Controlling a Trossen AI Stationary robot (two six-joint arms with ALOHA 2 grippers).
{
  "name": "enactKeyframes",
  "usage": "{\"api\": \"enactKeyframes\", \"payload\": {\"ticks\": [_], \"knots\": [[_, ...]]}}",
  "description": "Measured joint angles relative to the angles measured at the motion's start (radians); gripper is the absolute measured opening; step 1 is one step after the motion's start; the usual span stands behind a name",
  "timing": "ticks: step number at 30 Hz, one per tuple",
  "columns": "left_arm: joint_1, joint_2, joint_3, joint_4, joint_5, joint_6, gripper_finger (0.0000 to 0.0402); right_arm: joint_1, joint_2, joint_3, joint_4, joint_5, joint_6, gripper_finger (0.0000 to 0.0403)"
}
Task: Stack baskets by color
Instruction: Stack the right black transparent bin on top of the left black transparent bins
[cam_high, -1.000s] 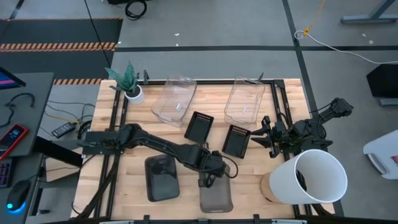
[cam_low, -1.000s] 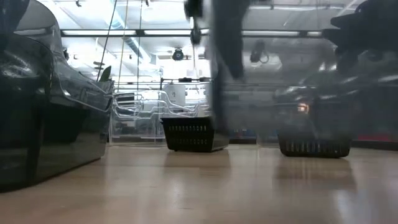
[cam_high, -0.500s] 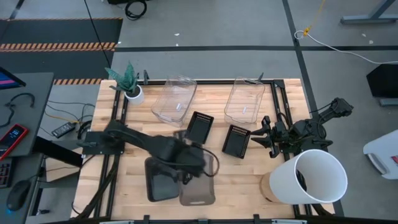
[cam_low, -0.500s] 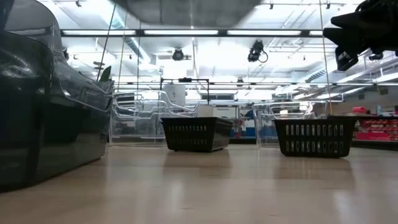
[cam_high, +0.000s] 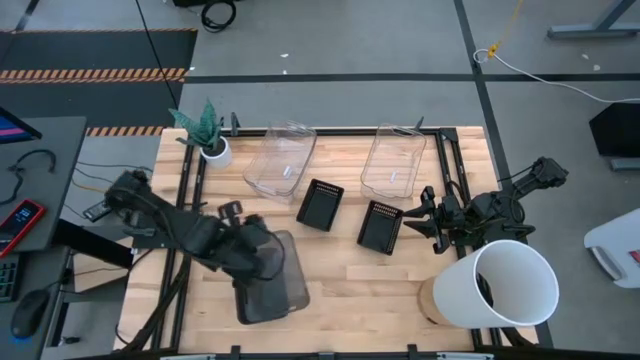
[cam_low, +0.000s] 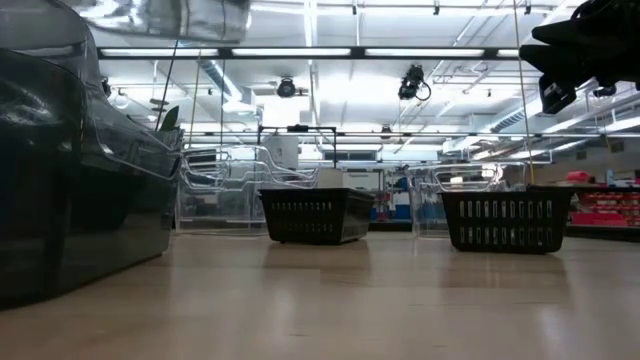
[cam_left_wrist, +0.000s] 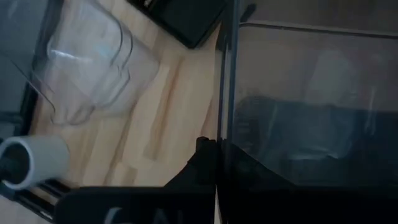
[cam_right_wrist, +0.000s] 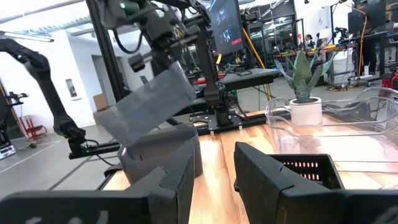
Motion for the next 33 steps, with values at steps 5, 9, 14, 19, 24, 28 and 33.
{"api": "enactKeyframes", "payload": {"ticks": [5,9,14,19,24,28,33], "knots": [[-0.056,-0.11,-0.183,0.075,-0.002,-0.09,0.001,0.0,0.0,0.0,0.0,0.0,0.0,0.0119],[-0.087,-0.168,-0.28,0.121,0.017,-0.125,0.001,0.0,0.0,0.0,0.0,0.0,0.0,0.0119],[-0.116,-0.193,-0.353,0.187,0.038,-0.116,0.001,0.0,0.0,0.0,0.0,0.0,0.0,0.0119],[-0.124,-0.195,-0.398,0.22,0.073,-0.108,0.001,0.0,0.0,0.0,0.0,0.0,0.0,0.0119],[-0.124,-0.195,-0.45,0.309,0.109,-0.069,0.001,0.0,0.0,0.0,0.0,0.0,0.0,0.0119],[-0.123,-0.195,-0.499,0.383,0.124,-0.017,0.0011,0.0,0.0,0.0,0.0,0.0,0.0,0.0119],[-0.123,-0.195,-0.541,0.435,0.124,-0.007,0.0016,0.0,0.0,0.0,0.0,0.0,0.0,0.0119]]}}
